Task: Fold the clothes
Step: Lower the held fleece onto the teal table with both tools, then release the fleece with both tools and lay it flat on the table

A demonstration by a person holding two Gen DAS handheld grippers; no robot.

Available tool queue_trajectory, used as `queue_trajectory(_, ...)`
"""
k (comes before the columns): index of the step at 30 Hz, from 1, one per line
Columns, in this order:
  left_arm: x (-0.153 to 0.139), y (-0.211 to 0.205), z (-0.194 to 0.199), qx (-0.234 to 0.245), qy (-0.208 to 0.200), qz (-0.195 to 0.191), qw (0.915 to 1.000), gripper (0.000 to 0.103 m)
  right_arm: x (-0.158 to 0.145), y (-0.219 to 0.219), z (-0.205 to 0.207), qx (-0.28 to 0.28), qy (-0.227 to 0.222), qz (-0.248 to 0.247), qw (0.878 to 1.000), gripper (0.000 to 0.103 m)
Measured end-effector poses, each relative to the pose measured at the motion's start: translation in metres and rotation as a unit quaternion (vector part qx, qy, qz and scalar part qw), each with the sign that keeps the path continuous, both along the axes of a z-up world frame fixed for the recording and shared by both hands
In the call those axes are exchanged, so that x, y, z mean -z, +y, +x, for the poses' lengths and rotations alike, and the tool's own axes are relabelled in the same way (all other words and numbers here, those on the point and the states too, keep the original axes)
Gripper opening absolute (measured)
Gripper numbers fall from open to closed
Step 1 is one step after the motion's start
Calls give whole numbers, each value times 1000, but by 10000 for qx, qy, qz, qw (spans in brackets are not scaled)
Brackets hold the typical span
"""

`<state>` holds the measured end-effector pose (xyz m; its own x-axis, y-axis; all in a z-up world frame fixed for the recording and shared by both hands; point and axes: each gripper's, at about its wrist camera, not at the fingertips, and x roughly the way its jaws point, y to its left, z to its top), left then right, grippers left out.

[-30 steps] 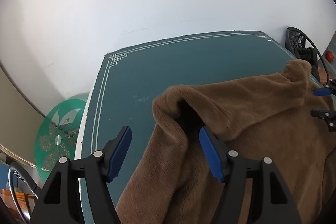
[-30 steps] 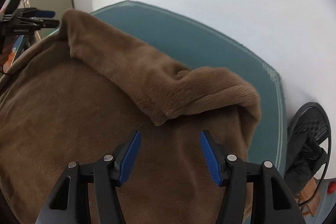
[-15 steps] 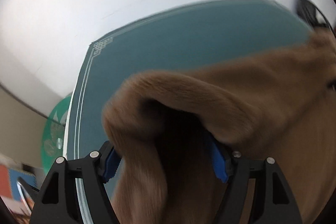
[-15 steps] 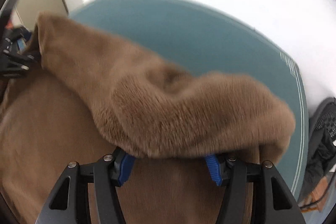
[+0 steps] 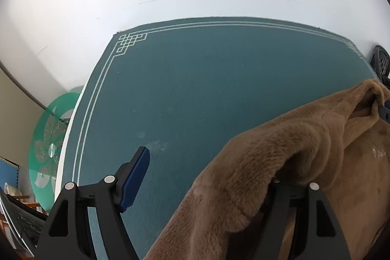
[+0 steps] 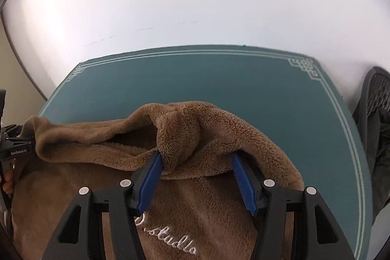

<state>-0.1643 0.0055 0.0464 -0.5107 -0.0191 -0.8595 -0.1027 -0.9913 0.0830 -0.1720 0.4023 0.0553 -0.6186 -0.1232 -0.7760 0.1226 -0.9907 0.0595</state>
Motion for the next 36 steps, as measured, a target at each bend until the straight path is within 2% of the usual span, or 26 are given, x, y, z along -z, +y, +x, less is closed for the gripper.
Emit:
queue_trajectory(3, -15, 3, 14, 71, 189, 40, 9998, 77, -9, -19, 1, -157, 191, 175, 9995, 61)
queue_trajectory(6, -22, 16, 15, 209, 203, -186, 9994, 78, -5, -40, -4, -638, -141, 509, 9966, 61)
queue_trajectory(10, -10, 27, -13, 73, -222, -198, 9995, 79, 23, -51, -30, -783, -782, 696, 9914, 61)
queue_trajectory(12, -3, 32, -32, -110, -447, -293, 9985, 79, 40, -48, -44, -753, -904, 736, 9903, 61)
queue_trajectory(14, 2, 32, -50, -313, -508, -330, 9977, 79, 43, -46, -54, -633, -662, 782, 9927, 61)
queue_trajectory(15, 3, 30, -58, -415, -551, -238, 9973, 79, 44, -45, -59, -562, -502, 806, 9939, 61)
queue_trajectory(16, 3, 27, -64, -494, -622, -34, 9968, 79, 44, -39, -66, -423, -443, 603, 9963, 61)
queue_trajectory(19, 8, 11, -81, -754, -964, 769, 9895, 79, 45, -12, -89, 110, -428, -380, 9983, 61)
queue_trajectory(21, 18, 1, -88, -825, -1152, 1023, 9846, 79, 47, -5, -91, 153, -455, -448, 9978, 62)
queue_trajectory(25, 14, 2, -76, -499, -1160, 854, 9883, 79, 51, 4, -88, 107, -527, -334, 9980, 62)
queue_trajectory(27, 2, -3, -64, -347, -1119, 945, 9886, 79, 47, -12, -83, 15, -388, -166, 9991, 62)
queue_trajectory(32, -41, -30, -20, -103, -810, 1130, 9902, 79, 15, -21, -48, -359, -106, -205, 9991, 62)
queue_trajectory(34, -57, -48, 4, -88, -667, 1104, 9916, 79, 0, -21, -30, -542, -20, -208, 9983, 63)
queue_trajectory(36, -60, -61, 29, -50, -680, 1030, 9923, 79, -18, -37, -3, -780, 21, -190, 9968, 63)
